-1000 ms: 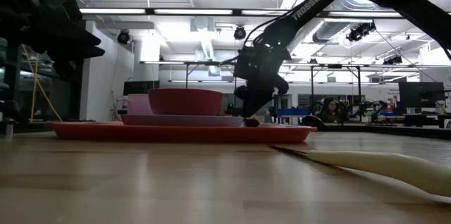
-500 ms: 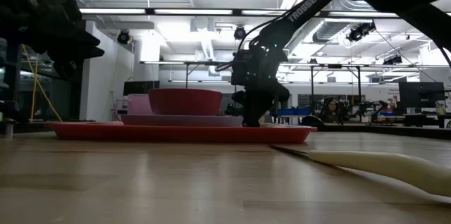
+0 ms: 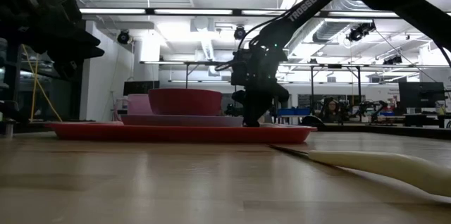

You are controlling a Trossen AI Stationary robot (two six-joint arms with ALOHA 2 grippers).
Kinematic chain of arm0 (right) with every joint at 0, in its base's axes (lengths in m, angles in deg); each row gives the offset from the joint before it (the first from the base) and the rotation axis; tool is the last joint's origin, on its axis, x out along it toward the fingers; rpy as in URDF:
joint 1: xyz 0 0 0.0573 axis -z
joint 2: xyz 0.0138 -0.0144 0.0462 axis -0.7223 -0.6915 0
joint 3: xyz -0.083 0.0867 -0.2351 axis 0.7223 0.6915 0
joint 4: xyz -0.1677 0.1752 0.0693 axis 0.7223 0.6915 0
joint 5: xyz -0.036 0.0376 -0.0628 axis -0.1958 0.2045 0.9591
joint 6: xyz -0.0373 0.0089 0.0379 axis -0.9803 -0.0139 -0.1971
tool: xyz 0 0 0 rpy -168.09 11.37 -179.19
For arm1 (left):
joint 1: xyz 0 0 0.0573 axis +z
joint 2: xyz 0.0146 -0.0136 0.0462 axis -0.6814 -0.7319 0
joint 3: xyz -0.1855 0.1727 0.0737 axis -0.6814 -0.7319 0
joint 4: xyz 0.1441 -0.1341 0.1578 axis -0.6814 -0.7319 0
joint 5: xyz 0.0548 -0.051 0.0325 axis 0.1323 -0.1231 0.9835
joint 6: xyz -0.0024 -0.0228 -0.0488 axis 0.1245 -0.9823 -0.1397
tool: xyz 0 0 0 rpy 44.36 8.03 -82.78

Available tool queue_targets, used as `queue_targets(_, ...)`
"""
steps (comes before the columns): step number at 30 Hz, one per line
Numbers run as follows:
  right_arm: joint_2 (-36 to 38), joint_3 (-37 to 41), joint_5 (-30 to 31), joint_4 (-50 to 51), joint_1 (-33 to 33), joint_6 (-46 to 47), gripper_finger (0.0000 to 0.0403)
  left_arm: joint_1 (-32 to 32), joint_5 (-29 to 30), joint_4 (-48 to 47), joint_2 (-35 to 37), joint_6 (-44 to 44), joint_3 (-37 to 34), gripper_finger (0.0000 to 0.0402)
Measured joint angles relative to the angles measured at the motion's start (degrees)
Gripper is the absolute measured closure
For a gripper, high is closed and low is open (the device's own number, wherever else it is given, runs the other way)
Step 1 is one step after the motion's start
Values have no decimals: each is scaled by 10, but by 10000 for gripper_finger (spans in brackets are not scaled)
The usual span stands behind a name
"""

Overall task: Set up tray
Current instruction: Put the blue spoon on the white table napkin to the left of the blue fork

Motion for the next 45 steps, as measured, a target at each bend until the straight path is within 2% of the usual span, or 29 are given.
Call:
queue_targets(13,2,0,1,0,-6,1,354,0,2,0,0,1,0,261)
queue_targets(37,5,-14,28,10,-13,1,354,0,1,0,0,3,0,261)
queue_targets(45,7,-14,27,16,-15,1,336,0,1,0,0,3,0,261)
